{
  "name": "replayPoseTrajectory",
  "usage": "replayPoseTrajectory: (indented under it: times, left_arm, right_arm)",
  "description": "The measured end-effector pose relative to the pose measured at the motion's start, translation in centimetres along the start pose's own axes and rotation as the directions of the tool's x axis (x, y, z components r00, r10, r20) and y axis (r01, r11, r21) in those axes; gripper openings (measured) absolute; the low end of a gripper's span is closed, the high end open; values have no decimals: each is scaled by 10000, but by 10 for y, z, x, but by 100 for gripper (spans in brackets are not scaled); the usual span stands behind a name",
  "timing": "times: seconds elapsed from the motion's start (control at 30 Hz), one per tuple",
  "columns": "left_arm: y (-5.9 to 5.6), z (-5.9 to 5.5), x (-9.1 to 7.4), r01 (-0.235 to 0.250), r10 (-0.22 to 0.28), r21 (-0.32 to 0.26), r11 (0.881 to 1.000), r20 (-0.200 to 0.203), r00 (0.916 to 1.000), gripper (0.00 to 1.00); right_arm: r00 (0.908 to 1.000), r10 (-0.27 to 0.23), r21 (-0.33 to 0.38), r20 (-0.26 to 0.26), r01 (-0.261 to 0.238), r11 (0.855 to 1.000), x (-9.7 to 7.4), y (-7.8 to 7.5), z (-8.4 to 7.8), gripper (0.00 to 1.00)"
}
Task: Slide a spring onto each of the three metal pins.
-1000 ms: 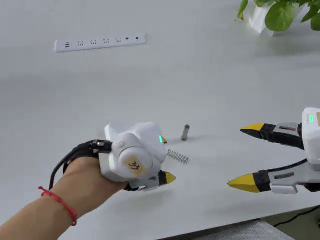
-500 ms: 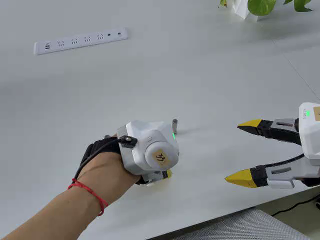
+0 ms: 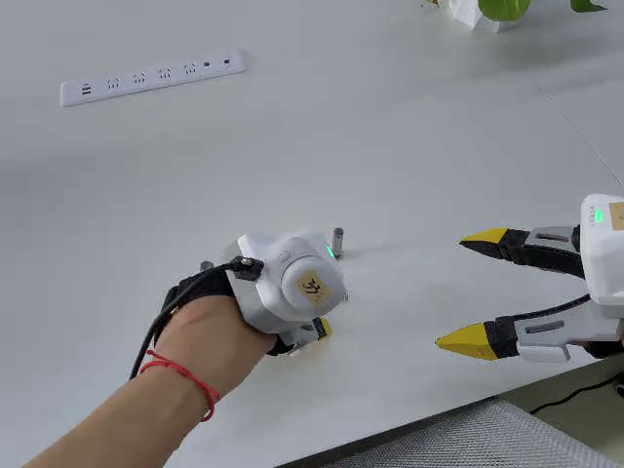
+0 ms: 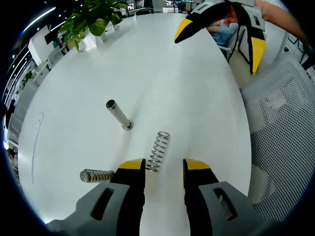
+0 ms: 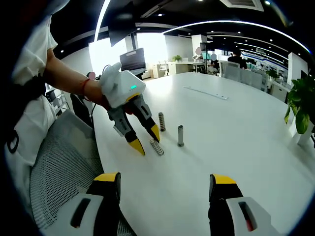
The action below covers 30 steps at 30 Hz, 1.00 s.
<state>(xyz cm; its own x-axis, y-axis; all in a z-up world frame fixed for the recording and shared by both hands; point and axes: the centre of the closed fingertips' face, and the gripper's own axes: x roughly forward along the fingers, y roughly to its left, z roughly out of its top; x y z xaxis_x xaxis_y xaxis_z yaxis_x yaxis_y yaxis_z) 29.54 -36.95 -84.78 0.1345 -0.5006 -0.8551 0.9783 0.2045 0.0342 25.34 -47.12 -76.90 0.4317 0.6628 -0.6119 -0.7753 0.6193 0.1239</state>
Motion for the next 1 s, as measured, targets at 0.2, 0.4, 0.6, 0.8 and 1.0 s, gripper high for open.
replayPoseTrajectory:
  times: [0.2, 0.4, 0.6, 0.8, 1.0]
  left_arm:
    - [2, -4, -1, -81, 82, -551, 9984, 21, 10000, 24]
    - [5, -7, -3, -83, 86, -703, 9975, 28, 10000, 18]
    - [7, -6, -3, -127, 131, -758, 9970, 53, 9999, 15]
    - [6, -6, -3, -70, 75, -690, 9976, 73, 9999, 8]
    - [6, -6, -3, -113, 116, -698, 9975, 39, 9999, 7]
  right_arm:
    - [10000, -10, 23, 11, 10, 10000, -1, 1, -2, 71]
    - [10000, -38, 53, 4, 38, 10000, -1, 1, -3, 71]
    - [10000, -31, 33, 5, 31, 10000, -2, 1, -3, 71]
    - [10000, -22, 24, -18, 22, 10000, -3, -1, -3, 71]
    - [9999, 56, 20, -126, -55, 10000, -2, 0, -6, 73]
